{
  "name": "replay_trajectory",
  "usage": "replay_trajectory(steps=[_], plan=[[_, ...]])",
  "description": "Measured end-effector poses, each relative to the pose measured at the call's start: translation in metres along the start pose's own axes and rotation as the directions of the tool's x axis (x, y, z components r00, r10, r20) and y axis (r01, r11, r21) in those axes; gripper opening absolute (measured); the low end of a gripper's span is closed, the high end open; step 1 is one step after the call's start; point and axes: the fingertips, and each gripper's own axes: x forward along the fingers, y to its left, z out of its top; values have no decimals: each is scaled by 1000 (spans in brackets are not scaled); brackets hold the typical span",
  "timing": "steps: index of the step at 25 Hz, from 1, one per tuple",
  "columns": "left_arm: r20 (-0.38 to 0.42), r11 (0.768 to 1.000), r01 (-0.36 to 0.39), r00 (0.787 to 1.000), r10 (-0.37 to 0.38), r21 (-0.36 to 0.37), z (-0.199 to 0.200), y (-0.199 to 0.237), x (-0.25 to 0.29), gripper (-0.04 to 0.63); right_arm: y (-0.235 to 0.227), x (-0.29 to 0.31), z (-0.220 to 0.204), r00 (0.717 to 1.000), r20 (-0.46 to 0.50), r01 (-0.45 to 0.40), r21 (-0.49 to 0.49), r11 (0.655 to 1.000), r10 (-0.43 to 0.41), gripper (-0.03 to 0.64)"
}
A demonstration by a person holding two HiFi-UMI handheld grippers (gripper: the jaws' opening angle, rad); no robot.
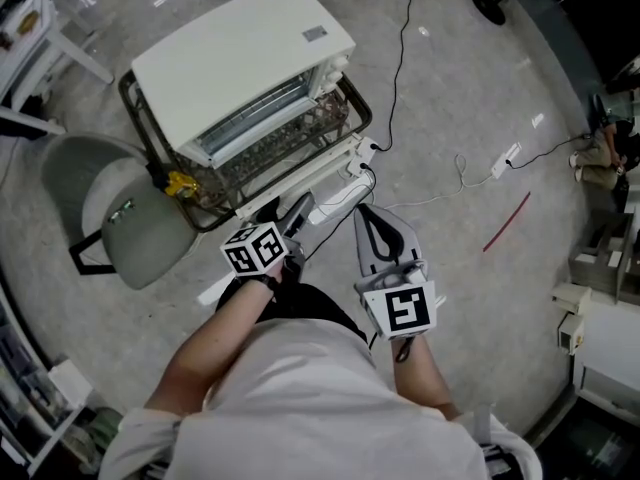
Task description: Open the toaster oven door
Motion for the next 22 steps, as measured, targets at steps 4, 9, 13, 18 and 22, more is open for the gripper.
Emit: replay_trajectory(steps=[4, 9, 13, 18, 22], plan=[[10, 1000, 4, 1000, -4, -16, 1, -1, -2, 413, 1, 1, 0, 1000, -2, -6, -3, 1000, 6, 23], [4, 999, -2, 1000, 2, -48, -4, 5, -2, 413, 1, 4, -2, 1000, -6, -8, -2, 1000, 8, 23], [-9, 997, -12, 1000, 11, -70, -12, 11, 0, 413, 2, 5, -2, 1000, -7, -8, -4, 1000, 8, 21], [-13, 991, -41, 999, 40, -130, -21, 23, 5, 413, 1, 7, -5, 1000, -17, -7, 2, 1000, 7, 21], [-3, 982, -54, 999, 54, -183, -29, 29, 9, 413, 2, 7, -7, 1000, -19, -6, -3, 1000, 6, 21]])
